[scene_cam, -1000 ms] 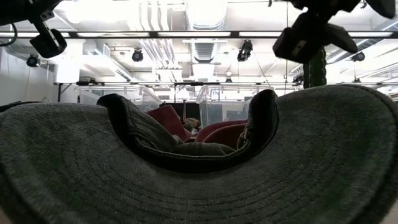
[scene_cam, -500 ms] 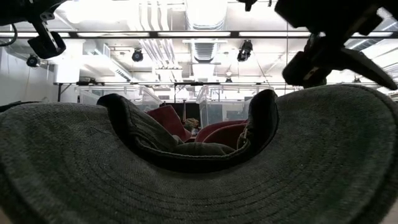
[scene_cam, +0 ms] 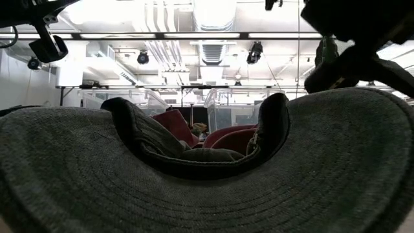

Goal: Pick & Place hat
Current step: Put the bottom right red cap into the right transparent bin

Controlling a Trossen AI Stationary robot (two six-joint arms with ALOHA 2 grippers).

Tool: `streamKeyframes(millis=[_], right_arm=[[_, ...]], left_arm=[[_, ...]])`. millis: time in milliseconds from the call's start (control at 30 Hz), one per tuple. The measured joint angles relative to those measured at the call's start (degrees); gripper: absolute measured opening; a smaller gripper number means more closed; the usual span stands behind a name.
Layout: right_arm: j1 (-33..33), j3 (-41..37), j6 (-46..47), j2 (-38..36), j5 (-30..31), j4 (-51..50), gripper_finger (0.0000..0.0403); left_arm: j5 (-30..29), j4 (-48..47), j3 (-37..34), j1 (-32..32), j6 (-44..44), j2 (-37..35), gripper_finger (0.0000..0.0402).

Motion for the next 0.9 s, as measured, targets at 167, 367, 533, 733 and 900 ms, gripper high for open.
streamKeyframes(millis=[167, 367, 533, 733, 900], right_arm=[[0.20, -1.74, 0.00, 0.00, -0.01, 0.21, 0.0143], [0.21, -2.60, 0.71, 0.00, 0.01, 0.35, 0.0116], [0.21, -3.00, 2.06, 0.01, 0.06, 0.55, 0.0056], [0.21, -3.15, 3.95, 0.02, -0.05, 0.73, 0.0014], [0.18, -2.45, 4.35, -0.28, -0.03, -2.03, 0.0012]], left_arm=[[0.00, 0.00, 0.00, 0.00, -0.05, 0.00, 0.0000], [0.00, 0.00, 0.00, 0.00, -0.05, 0.00, 0.0000], [0.00, 0.00, 0.00, 0.00, -0.05, 0.00, 0.0000], [0.00, 0.00, 0.00, 0.00, -0.10, 0.00, 0.0000], [-0.04, 0.00, 0.00, 0.00, -1.53, 0.00, 0.0000]])
